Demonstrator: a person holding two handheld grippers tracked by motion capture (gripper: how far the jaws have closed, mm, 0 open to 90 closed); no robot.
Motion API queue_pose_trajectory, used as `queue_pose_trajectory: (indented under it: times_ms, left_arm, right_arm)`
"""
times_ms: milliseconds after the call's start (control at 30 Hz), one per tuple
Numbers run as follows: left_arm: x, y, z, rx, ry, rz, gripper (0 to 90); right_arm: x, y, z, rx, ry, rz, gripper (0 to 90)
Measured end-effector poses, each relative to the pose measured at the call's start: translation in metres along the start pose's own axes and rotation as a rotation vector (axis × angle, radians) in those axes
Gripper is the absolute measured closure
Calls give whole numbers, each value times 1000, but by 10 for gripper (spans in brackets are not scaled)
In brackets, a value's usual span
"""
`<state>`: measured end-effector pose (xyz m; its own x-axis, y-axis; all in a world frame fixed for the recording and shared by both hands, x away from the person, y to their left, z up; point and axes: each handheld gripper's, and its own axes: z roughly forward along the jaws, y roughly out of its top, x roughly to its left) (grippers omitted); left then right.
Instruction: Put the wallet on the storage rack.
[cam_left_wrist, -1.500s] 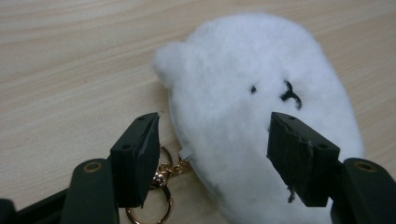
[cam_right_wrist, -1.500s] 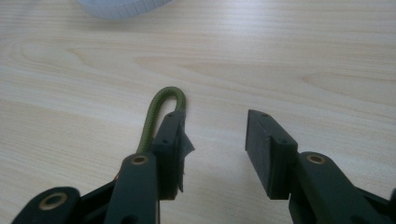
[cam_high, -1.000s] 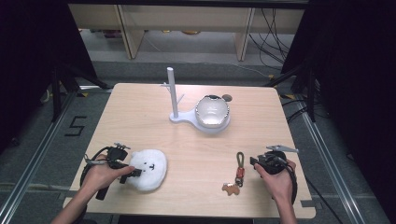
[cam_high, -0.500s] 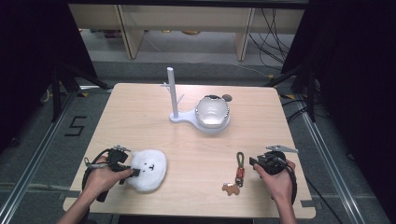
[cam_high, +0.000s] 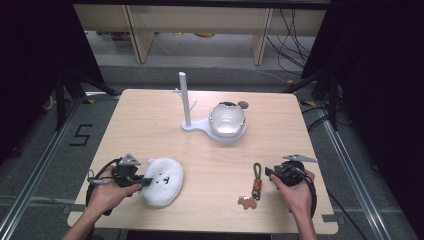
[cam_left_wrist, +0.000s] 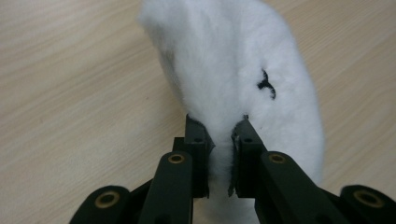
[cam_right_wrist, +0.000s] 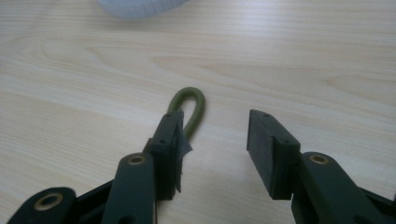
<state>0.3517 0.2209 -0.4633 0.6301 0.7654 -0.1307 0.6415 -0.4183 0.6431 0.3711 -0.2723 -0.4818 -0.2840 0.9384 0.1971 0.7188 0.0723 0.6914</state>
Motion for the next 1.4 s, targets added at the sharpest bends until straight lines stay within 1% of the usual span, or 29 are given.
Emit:
queue_pose_trajectory:
  times_ms: [33, 100, 133, 167, 267, 300, 333, 367, 433, 567, 633, 667, 700, 733, 767, 867, 900, 933, 1000, 1033, 1100, 1133, 1167, 1200, 1233, 1267, 1300, 1367, 1400]
  left_arm:
    - [0, 0, 0, 0, 0, 0, 796]
    - [-4, 1, -2, -37, -5, 30, 796]
    - [-6, 2, -3, -57, -3, 44, 796]
    - [-9, 4, -6, -74, -3, 79, 797]
    - [-12, 6, -6, -117, -5, 86, 798]
    - [-12, 8, -7, -116, -6, 105, 798]
    - [-13, 10, -7, -131, -10, 105, 798]
    - [-16, 14, -7, -145, -6, 134, 798]
    - [-17, 16, -7, -155, -9, 142, 798]
    - [-25, 31, -4, -192, -15, 203, 797]
    - [-27, 34, -3, -199, -23, 211, 797]
    - [-32, 40, 0, -216, -27, 223, 797]
    - [-32, 40, 0, -216, -27, 223, 796]
    - [-36, 47, 3, -219, -42, 240, 796]
    - [-36, 47, 3, -219, -42, 240, 796]
    - [-45, 57, 8, -243, -58, 260, 796]
    - [-46, 60, 9, -237, -62, 284, 796]
    - [-49, 63, 11, -249, -69, 281, 795]
    - [-52, 69, 13, -250, -77, 307, 796]
    - [-53, 71, 13, -254, -74, 311, 796]
    - [-56, 74, 14, -260, -77, 326, 795]
    - [-56, 75, 14, -255, -77, 330, 795]
    - [-57, 76, 15, -268, -83, 331, 795]
    - [-58, 77, 16, -261, -87, 340, 795]
    - [-59, 77, 17, -266, -87, 342, 795]
    - [-60, 77, 17, -261, -93, 342, 795]
    - [-61, 77, 18, -271, -100, 328, 794]
    - [-62, 77, 19, -279, -105, 329, 794]
    - [-62, 77, 19, -279, -104, 331, 794]
  right_arm:
    - [0, 0, 0, 0, 0, 0, 571]
    - [4, 2, 0, -9, 11, -14, 571]
    - [4, 2, 1, -19, 32, -17, 569]
    - [10, 5, 0, -20, 38, -19, 567]
    - [16, 8, 0, -24, 56, -23, 566]
    - [18, 10, 1, -34, 73, -35, 564]
    - [21, 12, 0, -28, 79, -36, 563]
    - [27, 16, 0, -37, 108, -50, 560]
    - [30, 18, 1, -39, 109, -64, 558]
    - [48, 29, 1, -56, 179, -90, 545]
    - [52, 31, 3, -63, 185, -98, 542]
    - [60, 35, 4, -70, 228, -107, 533]
    - [60, 35, 4, -70, 228, -107, 533]
    - [70, 39, 6, -82, 276, -116, 525]
    - [70, 39, 6, -82, 276, -116, 525]
    - [84, 45, 10, -100, 351, -134, 505]
    - [91, 48, 10, -106, 378, -137, 497]
    - [94, 50, 12, -124, 391, -162, 488]
    - [101, 54, 13, -122, 416, -172, 481]
    - [106, 57, 14, -147, 440, -184, 481]
    - [111, 60, 16, -158, 461, -193, 470]
    - [112, 62, 17, -166, 460, -213, 462]
    - [115, 63, 16, -153, 477, -179, 453]
    - [115, 64, 19, -179, 482, -214, 444]
    - [116, 66, 19, -170, 486, -203, 437]
    - [116, 67, 20, -179, 473, -223, 430]
    - [117, 68, 21, -173, 493, -208, 424]
    - [117, 70, 25, -173, 510, -225, 419]
    - [117, 70, 26, -170, 511, -218, 418]
